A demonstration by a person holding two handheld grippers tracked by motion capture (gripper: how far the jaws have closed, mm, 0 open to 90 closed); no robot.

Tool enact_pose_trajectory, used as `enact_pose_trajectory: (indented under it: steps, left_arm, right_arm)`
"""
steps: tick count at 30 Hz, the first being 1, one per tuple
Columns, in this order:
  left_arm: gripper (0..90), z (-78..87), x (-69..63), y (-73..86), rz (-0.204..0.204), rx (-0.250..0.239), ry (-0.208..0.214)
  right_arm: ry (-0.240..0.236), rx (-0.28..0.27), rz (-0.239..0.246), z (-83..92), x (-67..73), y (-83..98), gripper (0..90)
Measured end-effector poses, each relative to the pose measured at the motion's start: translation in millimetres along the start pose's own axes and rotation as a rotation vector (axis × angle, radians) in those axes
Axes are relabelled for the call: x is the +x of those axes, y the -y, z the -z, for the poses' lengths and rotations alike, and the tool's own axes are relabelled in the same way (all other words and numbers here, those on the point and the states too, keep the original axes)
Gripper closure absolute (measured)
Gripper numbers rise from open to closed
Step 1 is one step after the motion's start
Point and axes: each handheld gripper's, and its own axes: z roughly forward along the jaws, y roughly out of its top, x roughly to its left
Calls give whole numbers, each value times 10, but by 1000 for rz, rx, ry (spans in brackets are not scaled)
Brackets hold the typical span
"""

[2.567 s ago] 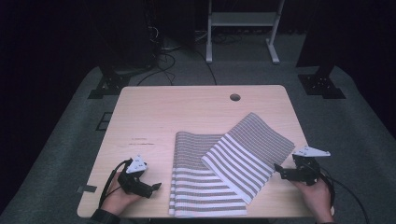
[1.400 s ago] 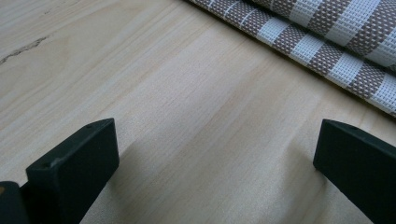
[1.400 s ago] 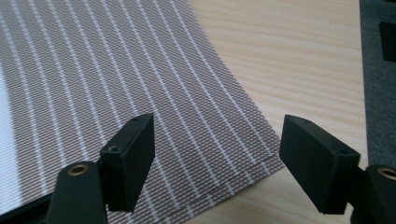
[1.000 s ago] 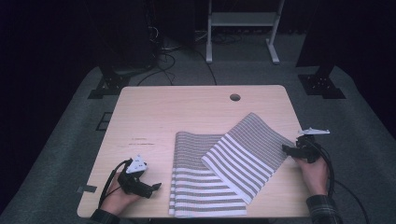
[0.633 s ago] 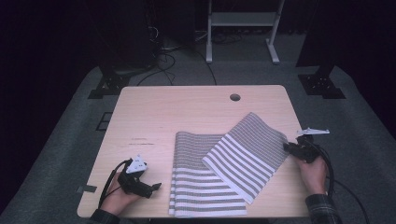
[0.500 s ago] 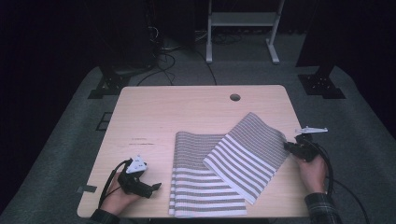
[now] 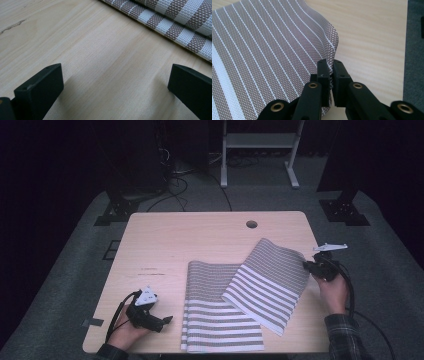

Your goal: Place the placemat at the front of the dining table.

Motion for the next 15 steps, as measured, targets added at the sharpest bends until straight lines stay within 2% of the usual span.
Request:
enact_pose_trajectory:
  steps: [3,5,7,15]
  left_arm:
    - [0,1,1,-1,-1,1,0]
    - [0,0,0,0,0,0,0]
    - [0,0,0,0,0,0,0]
    - [0,0,1,-2,-1,2,0]
  right_arm:
    - [-2,1,12,-43,-3,-94,855]
    - [-5,-16,10,-69,-6,-136,855]
    - [-18,-7,4,-116,-11,-181,855]
    - [-32,-21,23,-275,44,-361,855]
